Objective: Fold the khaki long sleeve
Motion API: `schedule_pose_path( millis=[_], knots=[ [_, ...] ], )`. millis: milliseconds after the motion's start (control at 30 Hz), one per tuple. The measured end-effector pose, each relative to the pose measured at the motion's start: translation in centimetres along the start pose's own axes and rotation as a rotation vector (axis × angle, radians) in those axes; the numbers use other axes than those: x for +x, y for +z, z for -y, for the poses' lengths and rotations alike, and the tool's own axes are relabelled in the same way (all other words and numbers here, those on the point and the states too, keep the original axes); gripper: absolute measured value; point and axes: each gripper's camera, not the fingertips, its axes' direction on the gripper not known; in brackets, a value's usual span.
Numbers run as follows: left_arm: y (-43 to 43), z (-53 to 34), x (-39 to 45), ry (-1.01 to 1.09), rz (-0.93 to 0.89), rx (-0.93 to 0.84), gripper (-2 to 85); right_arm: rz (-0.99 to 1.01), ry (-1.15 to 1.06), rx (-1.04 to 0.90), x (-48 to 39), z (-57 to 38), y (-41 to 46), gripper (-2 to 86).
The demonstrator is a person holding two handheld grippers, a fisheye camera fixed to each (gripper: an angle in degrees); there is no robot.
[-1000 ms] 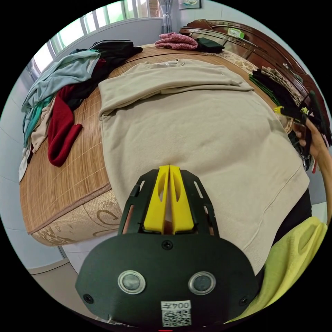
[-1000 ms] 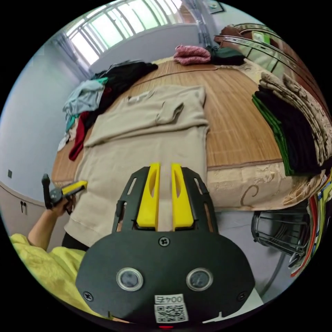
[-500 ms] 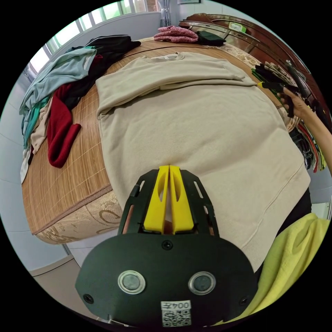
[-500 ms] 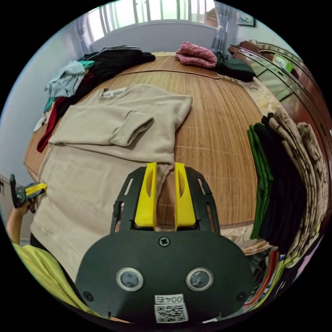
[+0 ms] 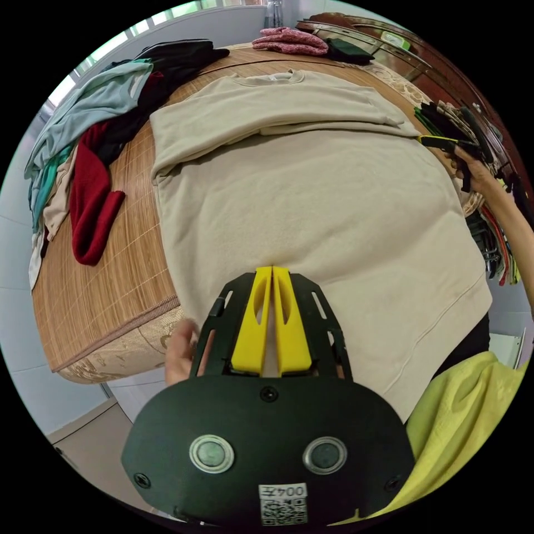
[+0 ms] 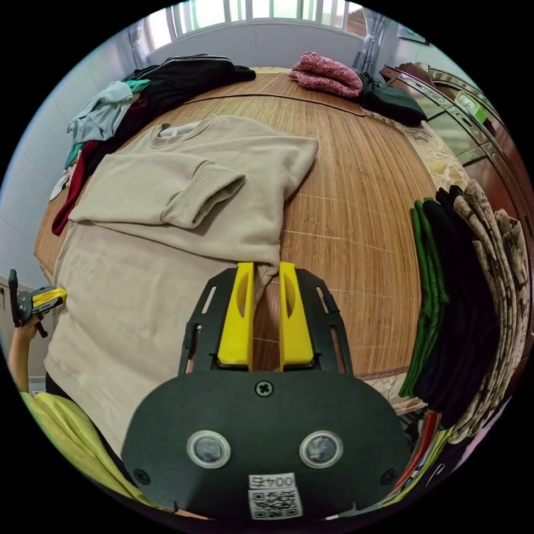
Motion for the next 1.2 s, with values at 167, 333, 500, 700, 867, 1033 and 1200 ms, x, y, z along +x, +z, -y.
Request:
schedule_pose_path(
  millis=[167,333,500,700,867,1033,1200],
  knots=[
    [-0.3,0.8,0.3,0.010,0.010,-0.005,0.9,0.018,0.008,0.024,0.8,0.8,1.0,5.2],
    [-0.6,1.6,0.4,0.006,0.011,-0.011,0.8,0.197,0.110,0.066,4.1,0.9,2.2,3.7],
    [-0.8,2.1,0.6,0.013,0.028,-0.003,0.8,0.288,0.205,0.069,6.1,1.1,2.7,2.0],
    [-0.9,3.4,0.7,0.035,0.046,-0.033,0.8,0.392,0.107,0.130,3.4,1.1,-0.6,2.7],
    [-1.0,4.8,1.1,0.093,0.088,-0.083,0.9,0.390,-0.046,-0.034,-3.1,2.8,2.5,4.5],
    [-0.8,7.1,0.0,0.123,0.051,-0.201,0.9,0.315,-0.063,-0.191,-6.4,5.6,7.2,3.8],
    [-0.6,7.4,-2.5,0.141,-0.062,-0.215,0.8,0.197,-0.101,-0.305,-8.4,8.1,12.0,3.4]
  ],
)
